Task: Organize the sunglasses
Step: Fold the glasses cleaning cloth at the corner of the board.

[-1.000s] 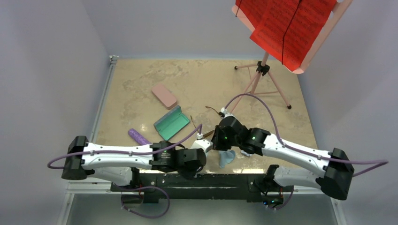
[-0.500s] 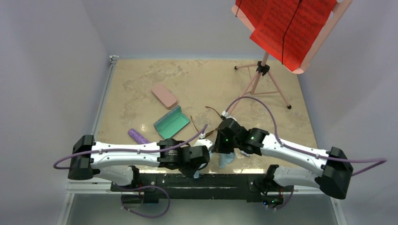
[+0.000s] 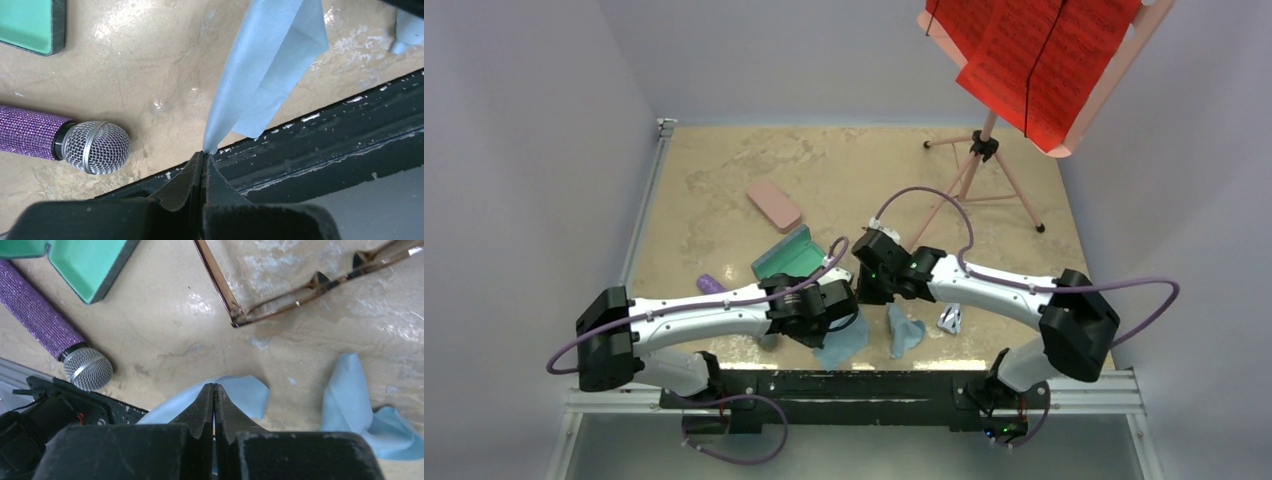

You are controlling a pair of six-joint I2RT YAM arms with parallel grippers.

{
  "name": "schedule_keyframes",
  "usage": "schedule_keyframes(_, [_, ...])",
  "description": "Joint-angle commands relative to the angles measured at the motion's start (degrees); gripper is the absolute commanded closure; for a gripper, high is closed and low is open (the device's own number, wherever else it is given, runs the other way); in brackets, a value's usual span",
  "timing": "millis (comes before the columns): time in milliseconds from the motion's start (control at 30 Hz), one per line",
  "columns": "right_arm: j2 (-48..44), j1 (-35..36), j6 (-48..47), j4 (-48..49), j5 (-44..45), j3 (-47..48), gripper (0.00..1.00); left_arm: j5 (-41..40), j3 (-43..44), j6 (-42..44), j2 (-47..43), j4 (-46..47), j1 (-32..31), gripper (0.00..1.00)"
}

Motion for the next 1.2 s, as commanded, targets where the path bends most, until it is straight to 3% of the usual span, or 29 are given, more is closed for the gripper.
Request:
schedule_keyframes(0, [3.5,-0.46,-1.11,0.35,1.16,4.7,1.0,-2.41,-0.5,2.19,2.25,0.25,1.1,1.0])
schedule_keyframes(167, [3.96,-0.51,-0.26,-0.09,-0.5,2.9,1.0,0.98,-1.8,3.86,3.96,2.92,1.13,1.0])
schedule_keyframes(300, [2.05,-0.47,0.24,0.22,-1.25,-0.84,1.0,10.03,-4.02,6.43,3.29,9.18,1.05,1.0])
schedule_keyframes(467, [0.51,-0.46,-0.01,0.36,-2.79,-3.46,1.0,15.45,-4.47,6.52,6.33,13.12,0.64,1.0])
schedule_keyframes(1000, [3.42,-0.27,-0.01,3.37,-4.67,-6.74,1.0,16.5,-5.55,4.46,10.38,14.6,-0.1,1.0])
schedule_keyframes(1167, [4.02,-0.29,0.12,3.34,-4.67,-6.84,1.0,16.93,-5.88,3.78,9.18,14.67,-0.08,0.74])
